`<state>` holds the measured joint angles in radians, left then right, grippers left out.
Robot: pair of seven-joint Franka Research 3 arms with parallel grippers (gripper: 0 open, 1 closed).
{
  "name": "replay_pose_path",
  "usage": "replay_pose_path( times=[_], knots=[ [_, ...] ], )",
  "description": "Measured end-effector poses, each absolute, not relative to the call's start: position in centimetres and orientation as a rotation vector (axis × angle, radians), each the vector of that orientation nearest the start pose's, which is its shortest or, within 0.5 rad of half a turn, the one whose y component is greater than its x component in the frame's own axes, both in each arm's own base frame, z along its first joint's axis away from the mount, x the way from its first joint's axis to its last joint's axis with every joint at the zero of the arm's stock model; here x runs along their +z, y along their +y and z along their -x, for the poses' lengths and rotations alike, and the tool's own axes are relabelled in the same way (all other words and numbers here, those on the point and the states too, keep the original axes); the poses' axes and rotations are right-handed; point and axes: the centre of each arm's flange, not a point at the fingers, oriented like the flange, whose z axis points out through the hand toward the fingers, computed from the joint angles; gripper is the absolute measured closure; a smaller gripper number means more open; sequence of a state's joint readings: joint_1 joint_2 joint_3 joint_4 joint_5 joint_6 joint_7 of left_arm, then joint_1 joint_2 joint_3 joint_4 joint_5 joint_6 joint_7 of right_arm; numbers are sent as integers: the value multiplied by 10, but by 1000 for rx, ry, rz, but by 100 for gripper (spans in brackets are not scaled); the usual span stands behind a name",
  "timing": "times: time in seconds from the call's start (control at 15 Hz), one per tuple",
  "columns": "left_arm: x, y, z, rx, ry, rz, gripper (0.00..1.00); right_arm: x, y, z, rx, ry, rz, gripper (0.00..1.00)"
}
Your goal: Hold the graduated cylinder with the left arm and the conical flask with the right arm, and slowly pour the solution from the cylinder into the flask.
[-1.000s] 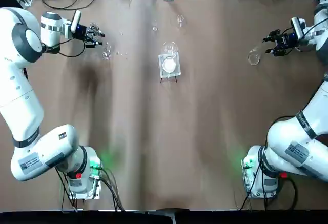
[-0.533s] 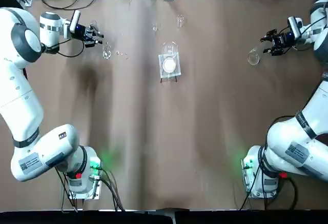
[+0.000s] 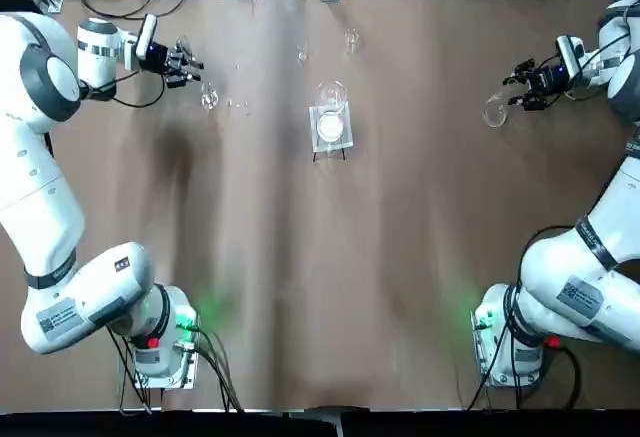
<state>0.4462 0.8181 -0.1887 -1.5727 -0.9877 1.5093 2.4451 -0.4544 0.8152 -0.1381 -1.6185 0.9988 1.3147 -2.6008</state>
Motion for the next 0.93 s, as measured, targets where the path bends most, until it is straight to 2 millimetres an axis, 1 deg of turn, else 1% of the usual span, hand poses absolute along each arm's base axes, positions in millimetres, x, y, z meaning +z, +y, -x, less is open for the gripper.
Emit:
replay_pose_path(
  times=[0.13,0.27,0.33,0.47,0.6,0.67,0.73,0.87,0.93],
  knots=[
    [206,79,-632,1014,-1486,-1227,66,156,-230,-546,-1041,-1408,1329,38],
    [235,73,-638,1000,-1497,-1241,66,156,-230,-546,-1041,-1409,1328,39],
    [249,68,-641,998,-1512,-1238,66,156,-230,-546,-1041,-1409,1329,41],
    [278,50,-646,990,-1567,-1219,66,156,-231,-546,-1041,-1410,1330,41],
    [304,27,-651,974,-1639,-1207,66,156,-231,-546,-1041,-1411,1331,42],
    [316,12,-653,958,-1680,-1205,66,156,-231,-546,-1042,-1411,1331,47],
    [327,-4,-655,940,-1708,-1209,66,156,-231,-546,-1042,-1412,1332,54],
    [347,-39,-657,896,-1745,-1232,66,156,-231,-546,-1042,-1412,1332,55],
    [354,-55,-657,863,-1766,-1245,66,156,-231,-546,-1042,-1413,1332,55]
  ],
)
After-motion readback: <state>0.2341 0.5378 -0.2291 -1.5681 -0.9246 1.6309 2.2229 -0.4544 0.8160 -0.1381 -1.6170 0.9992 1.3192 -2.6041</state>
